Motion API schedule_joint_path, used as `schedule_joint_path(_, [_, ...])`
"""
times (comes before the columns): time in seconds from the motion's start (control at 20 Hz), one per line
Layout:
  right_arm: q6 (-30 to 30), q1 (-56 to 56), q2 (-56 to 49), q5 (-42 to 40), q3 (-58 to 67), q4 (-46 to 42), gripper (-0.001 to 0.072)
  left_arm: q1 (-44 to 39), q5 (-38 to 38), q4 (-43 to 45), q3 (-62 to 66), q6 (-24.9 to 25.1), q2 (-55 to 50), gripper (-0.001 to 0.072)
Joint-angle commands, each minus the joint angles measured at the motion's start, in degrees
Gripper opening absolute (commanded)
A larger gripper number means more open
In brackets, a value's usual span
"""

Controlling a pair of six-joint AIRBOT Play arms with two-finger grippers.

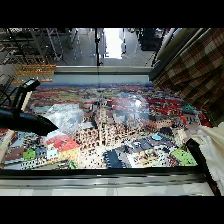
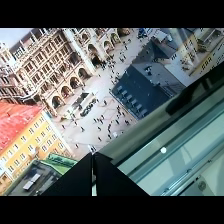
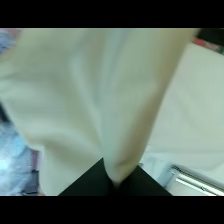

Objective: Fold the clothes and pants, and hang the long-sleeved shirts on hangers.

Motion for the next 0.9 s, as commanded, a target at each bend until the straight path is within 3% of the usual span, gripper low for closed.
schedule_joint_path(0.0, [-4.92,-6.84,0.98,-5.33,-15.65,-12.13,0.0018,0.07,3.08,0.00,-0.02,2.45,-0.35,0.0008])
schedule_joint_path(0.15, [-8.94,-6.69,0.17,-14.34,-25.77,-14.82,0.0039,0.07,5.64,0.02,0.00,2.47,-0.35,0.0008])
schedule_joint_path(0.25, [-13.14,-6.67,-0.24,-16.09,-26.45,-14.86,0.0507,0.07,6.19,0.00,0.00,2.45,-0.35,0.0008])
schedule_joint_path(0.3, [-14.36,-6.40,-0.17,-16.24,-24.94,-14.60,0.0676,0.07,6.19,0.00,0.00,2.45,-0.35,0.0008])
schedule_joint_path(0.45, [-10.88,-3.63,-0.17,-13.03,-15.02,-9.25,0.0702,0.07,6.19,0.02,0.00,2.47,-0.35,0.0009])
schedule_joint_path(0.55, [-5.81,0.37,-0.17,-15.56,-10.47,6.05,0.0702,0.07,6.45,0.04,0.00,2.47,-0.35,0.0008])
schedule_joint_path(0.65, [-5.90,7.32,-0.28,-18.16,-10.75,22.80,0.0694,0.07,8.37,2.60,0.00,2.45,-0.33,0.0008])
schedule_joint_path(0.7, [-7.61,12.50,-0.31,-18.75,-11.72,27.23,0.0628,0.07,10.25,6.27,0.00,2.43,-0.33,0.0008])
schedule_joint_path(0.75, [-9.70,18.21,-0.31,-18.38,-12.83,28.06,0.0596,0.07,12.92,12.66,0.00,0.31,-0.31,0.0007])
schedule_joint_path(0.85, [-11.91,31.56,-0.28,-17.81,-16.24,24.92,0.0567,0.07,20.46,27.56,0.00,-13.14,-0.31,0.0008])
